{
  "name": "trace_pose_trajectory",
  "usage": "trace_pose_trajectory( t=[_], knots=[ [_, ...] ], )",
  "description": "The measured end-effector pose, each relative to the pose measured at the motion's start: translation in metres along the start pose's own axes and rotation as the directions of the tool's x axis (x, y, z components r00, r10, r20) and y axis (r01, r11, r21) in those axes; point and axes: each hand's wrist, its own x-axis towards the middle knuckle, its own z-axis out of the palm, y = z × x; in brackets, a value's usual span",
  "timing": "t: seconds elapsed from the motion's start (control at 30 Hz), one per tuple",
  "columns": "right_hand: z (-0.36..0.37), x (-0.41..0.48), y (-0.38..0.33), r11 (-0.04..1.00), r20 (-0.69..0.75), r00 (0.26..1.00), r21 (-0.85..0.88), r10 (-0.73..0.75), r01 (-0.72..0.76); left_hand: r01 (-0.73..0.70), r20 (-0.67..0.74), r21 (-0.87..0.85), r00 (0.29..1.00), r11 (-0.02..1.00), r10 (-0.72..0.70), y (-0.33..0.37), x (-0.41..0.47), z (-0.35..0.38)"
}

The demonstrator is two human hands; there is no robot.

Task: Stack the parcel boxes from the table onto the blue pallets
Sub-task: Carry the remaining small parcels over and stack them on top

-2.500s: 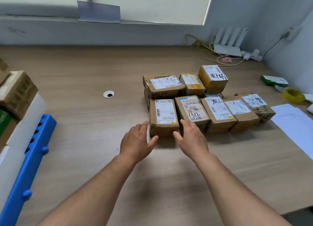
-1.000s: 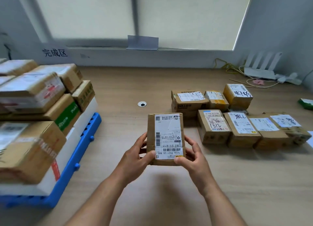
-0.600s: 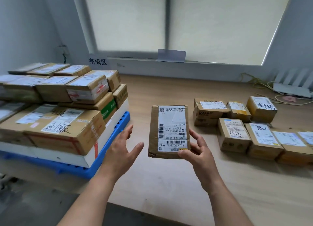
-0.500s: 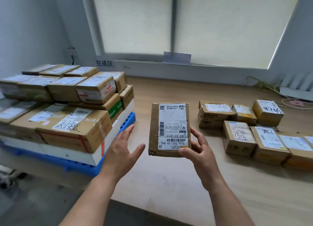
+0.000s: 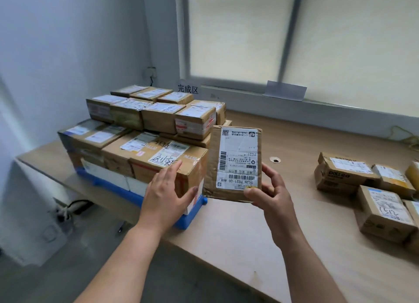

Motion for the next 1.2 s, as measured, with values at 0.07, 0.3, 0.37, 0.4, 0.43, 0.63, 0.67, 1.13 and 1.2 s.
trace_pose_trajectory(
  t=[0.07,0.3,0.37,0.4,0.43,0.63,0.67,1.13,1.2],
  knots=[
    [0.027,0.002,0.001,1.000,0.019,1.000,-0.003,0.008,-0.007,0.013,-0.002,0.014,1.000,1.000,-0.013,-0.021,0.002,-0.017],
    [0.125,0.012,0.006,0.999,0.072,0.997,-0.015,0.036,-0.035,0.025,-0.036,0.032,0.999,0.999,-0.024,-0.095,0.007,-0.075],
    [0.152,0.014,0.010,0.999,0.081,0.996,-0.027,0.040,-0.038,0.022,-0.053,0.030,0.998,0.999,-0.020,-0.118,0.009,-0.089],
    [0.165,0.015,0.011,0.999,0.083,0.996,-0.034,0.041,-0.038,0.022,-0.062,0.034,0.998,0.999,-0.020,-0.129,0.011,-0.096],
    [0.179,0.016,0.013,0.998,0.084,0.996,-0.041,0.040,-0.037,0.025,-0.068,0.036,0.997,0.999,-0.023,-0.141,0.012,-0.103],
    [0.256,0.019,0.027,0.998,0.091,0.995,-0.053,0.038,-0.033,0.037,-0.075,0.062,0.997,0.997,-0.032,-0.209,0.017,-0.145],
    [0.269,0.019,0.029,0.998,0.090,0.995,-0.057,0.039,-0.034,0.037,-0.073,0.069,0.997,0.997,-0.032,-0.220,0.018,-0.152],
    [0.376,0.077,0.057,0.995,0.131,0.989,-0.081,0.063,-0.053,0.073,-0.099,0.208,0.994,0.975,-0.053,-0.322,0.065,-0.205],
    [0.384,0.096,0.060,0.996,0.136,0.988,-0.065,0.073,-0.065,0.072,-0.090,0.243,0.995,0.967,-0.052,-0.331,0.077,-0.208]
  ],
)
